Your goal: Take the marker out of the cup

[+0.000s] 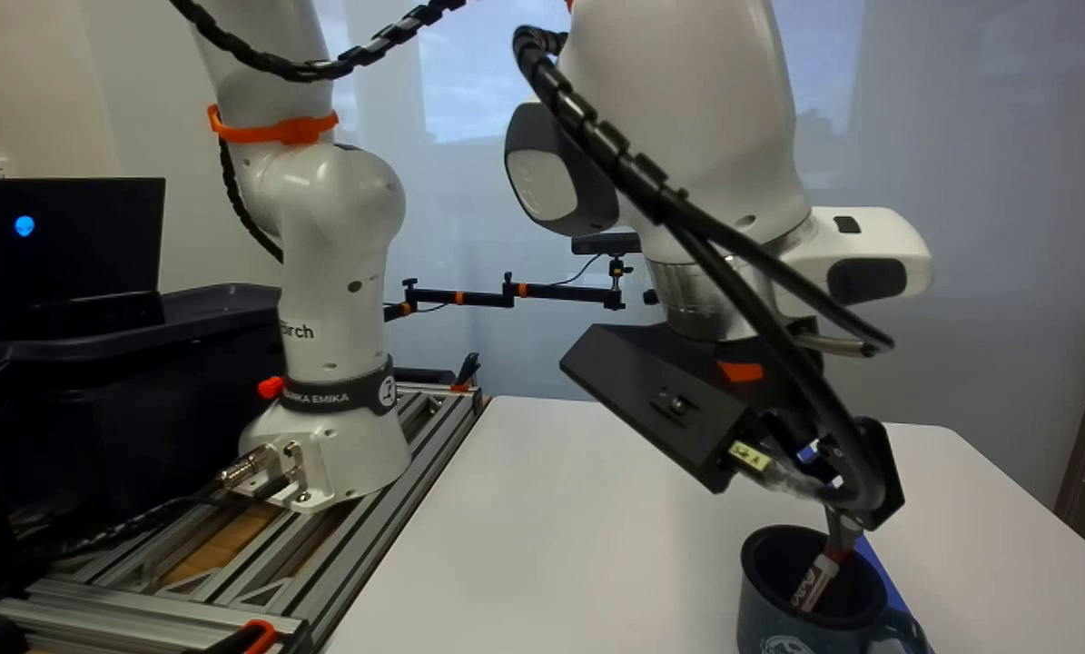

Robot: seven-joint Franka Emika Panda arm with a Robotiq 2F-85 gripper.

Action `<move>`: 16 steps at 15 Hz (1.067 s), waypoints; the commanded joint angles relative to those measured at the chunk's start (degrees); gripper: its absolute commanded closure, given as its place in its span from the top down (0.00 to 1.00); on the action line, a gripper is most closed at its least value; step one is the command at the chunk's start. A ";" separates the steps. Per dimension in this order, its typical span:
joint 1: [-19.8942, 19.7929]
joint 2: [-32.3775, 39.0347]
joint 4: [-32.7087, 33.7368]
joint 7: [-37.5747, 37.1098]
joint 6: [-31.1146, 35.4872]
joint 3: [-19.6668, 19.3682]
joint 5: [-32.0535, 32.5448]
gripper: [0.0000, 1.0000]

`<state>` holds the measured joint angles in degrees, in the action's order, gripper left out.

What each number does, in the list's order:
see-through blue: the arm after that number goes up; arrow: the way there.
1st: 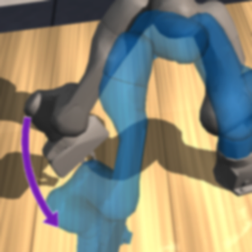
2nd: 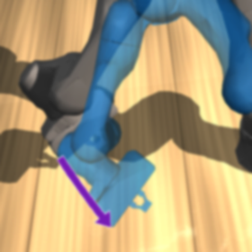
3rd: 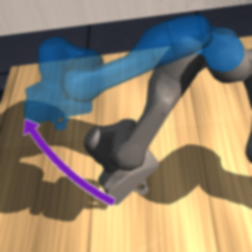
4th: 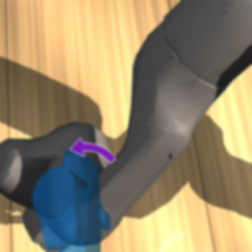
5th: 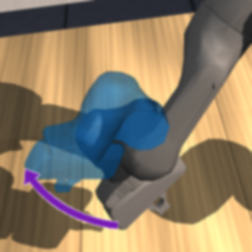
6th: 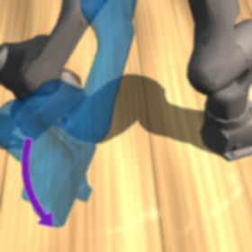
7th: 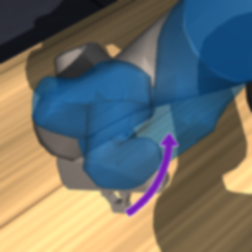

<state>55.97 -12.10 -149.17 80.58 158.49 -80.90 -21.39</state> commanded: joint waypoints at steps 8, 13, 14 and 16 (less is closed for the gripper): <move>28.81 3.15 2.98 -7.83 0.64 -26.00 5.18 1.00; 38.76 -0.47 4.77 -15.15 3.00 -35.92 13.66 0.68; 40.74 -1.32 5.24 -16.68 3.64 -37.98 15.43 0.58; 44.64 -3.35 6.51 -19.29 4.79 -41.86 18.63 0.46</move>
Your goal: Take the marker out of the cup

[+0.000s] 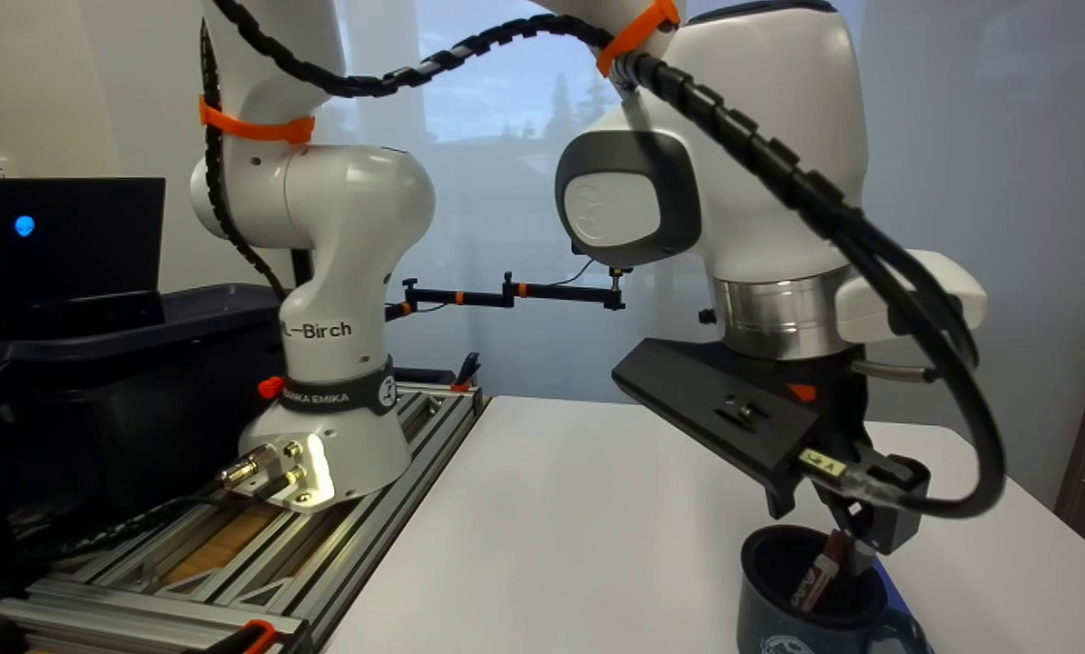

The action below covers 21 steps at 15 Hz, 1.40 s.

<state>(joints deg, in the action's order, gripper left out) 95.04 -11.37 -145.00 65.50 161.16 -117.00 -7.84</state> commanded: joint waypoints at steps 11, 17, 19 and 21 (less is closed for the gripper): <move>20.80 -18.18 13.16 -18.78 4.01 -18.30 22.10 0.61; 19.97 -20.24 15.14 -28.72 3.50 -17.47 34.45 0.56; 19.10 -20.26 14.94 -30.62 3.57 -16.84 36.83 0.57; 18.33 -20.11 14.43 -32.02 3.58 -15.96 38.73 0.45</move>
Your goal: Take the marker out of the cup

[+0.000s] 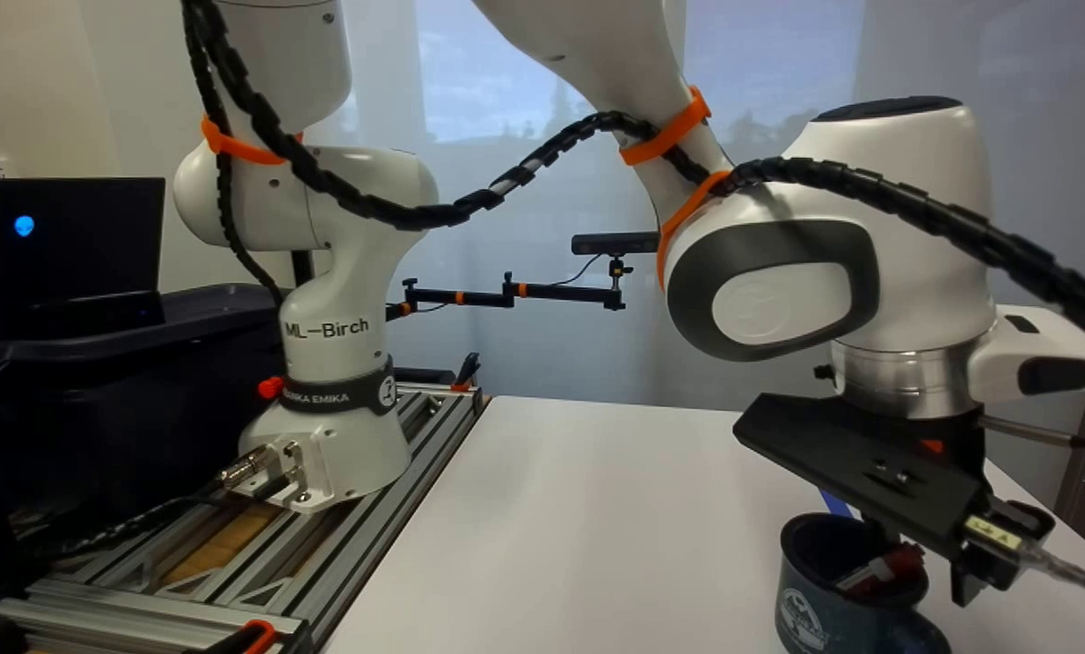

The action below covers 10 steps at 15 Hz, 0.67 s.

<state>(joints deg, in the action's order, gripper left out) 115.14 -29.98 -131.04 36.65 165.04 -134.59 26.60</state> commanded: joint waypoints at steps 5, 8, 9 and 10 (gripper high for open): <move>-4.38 -0.25 -1.65 -5.50 -0.38 5.44 6.86 0.49; -6.80 0.81 -3.87 -6.49 -0.52 8.26 7.09 0.54; -7.69 1.04 -4.53 -6.67 -0.58 9.13 7.01 0.55; -8.35 1.63 -5.23 -7.04 -0.48 9.55 7.12 0.56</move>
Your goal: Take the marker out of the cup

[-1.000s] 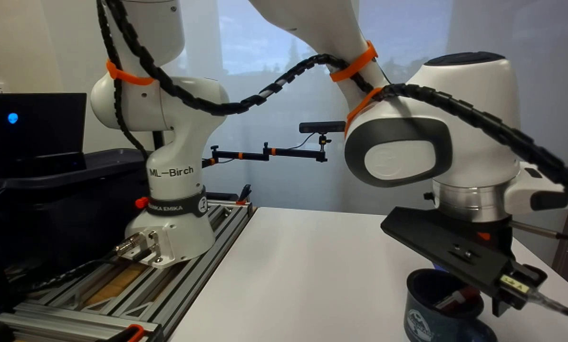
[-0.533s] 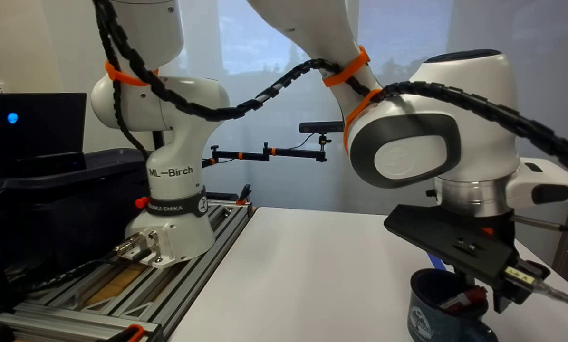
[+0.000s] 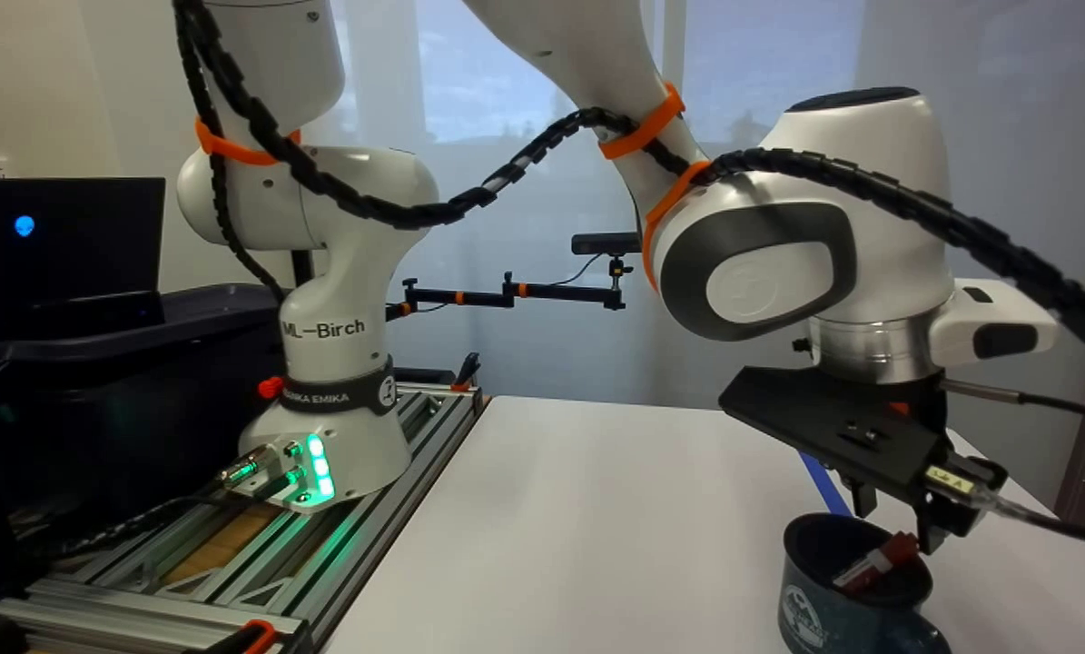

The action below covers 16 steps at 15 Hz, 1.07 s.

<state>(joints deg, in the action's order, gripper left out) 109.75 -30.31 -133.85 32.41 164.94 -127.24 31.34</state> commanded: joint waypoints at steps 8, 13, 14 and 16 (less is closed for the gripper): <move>-9.26 7.02 -6.23 -7.99 -0.43 6.42 2.90 0.62; -8.49 9.24 -7.29 -6.78 -0.27 5.74 0.64 0.58; -8.38 9.52 -7.27 -6.83 -0.31 5.58 0.69 0.54; -8.50 10.05 -7.43 -6.80 -0.38 5.87 0.50 0.39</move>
<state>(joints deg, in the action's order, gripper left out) 101.59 -22.91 -139.87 26.92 164.94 -121.87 32.15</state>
